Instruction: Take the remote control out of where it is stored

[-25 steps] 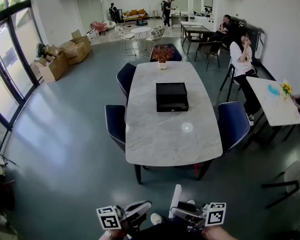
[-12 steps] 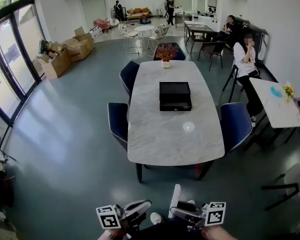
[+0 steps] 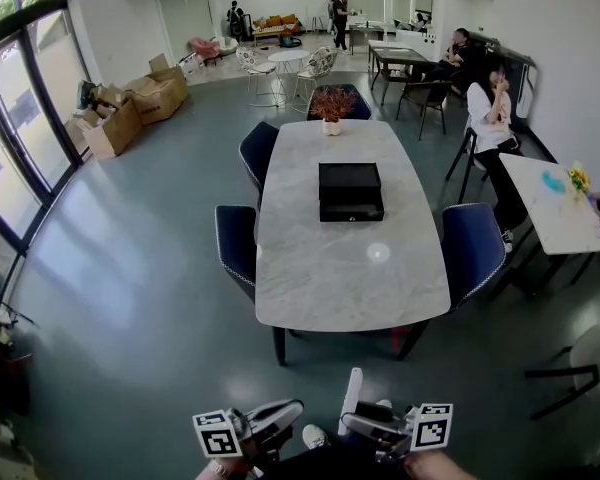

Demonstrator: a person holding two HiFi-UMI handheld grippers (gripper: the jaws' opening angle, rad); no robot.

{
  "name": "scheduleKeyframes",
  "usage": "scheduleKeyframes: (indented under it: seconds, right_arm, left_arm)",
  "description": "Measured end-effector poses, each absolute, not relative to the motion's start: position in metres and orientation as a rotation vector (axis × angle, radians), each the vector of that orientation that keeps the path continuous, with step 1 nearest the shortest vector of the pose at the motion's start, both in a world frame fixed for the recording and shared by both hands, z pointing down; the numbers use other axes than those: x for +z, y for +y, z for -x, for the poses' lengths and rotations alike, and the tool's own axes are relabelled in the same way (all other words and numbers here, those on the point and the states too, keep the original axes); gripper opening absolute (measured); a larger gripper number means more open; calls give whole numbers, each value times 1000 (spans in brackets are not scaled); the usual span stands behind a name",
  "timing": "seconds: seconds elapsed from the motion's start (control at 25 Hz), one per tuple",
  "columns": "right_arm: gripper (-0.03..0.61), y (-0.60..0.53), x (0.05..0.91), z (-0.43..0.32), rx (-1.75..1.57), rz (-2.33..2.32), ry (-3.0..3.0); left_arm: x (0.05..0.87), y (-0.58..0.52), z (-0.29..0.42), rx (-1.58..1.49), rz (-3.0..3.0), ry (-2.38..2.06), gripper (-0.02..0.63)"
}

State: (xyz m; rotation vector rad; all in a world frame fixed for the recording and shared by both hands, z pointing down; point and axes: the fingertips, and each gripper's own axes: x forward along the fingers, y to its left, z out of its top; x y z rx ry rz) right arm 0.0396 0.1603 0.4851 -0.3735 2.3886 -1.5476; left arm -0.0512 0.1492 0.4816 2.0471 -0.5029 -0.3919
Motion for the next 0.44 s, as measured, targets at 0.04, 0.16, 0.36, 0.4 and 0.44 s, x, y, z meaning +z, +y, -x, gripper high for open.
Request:
scheduleKeyframes:
  seconds: [0.04,0.16,0.36,0.4,0.44]
  right_arm:
    - [216,161,485,-39,-1551,372,2381]
    - [216,161,486,-39,-1552,380,2376]
    - [216,159,488,-41,-1546,383,2383]
    - [216,158,489,-41,-1546,386,2386]
    - [216,158,489,-42,-1544,389,2391]
  left_arm:
    - [481,149,51,-392,-2049,-501,8]
    - [482,150,52,-389,-2051,-498,8]
    - [485,148,51,-386,-2048,-501,8]
    - [485,148,51,-385,-2049,-502,8]
    - [486,147,51,-383,-2050,-503,8]
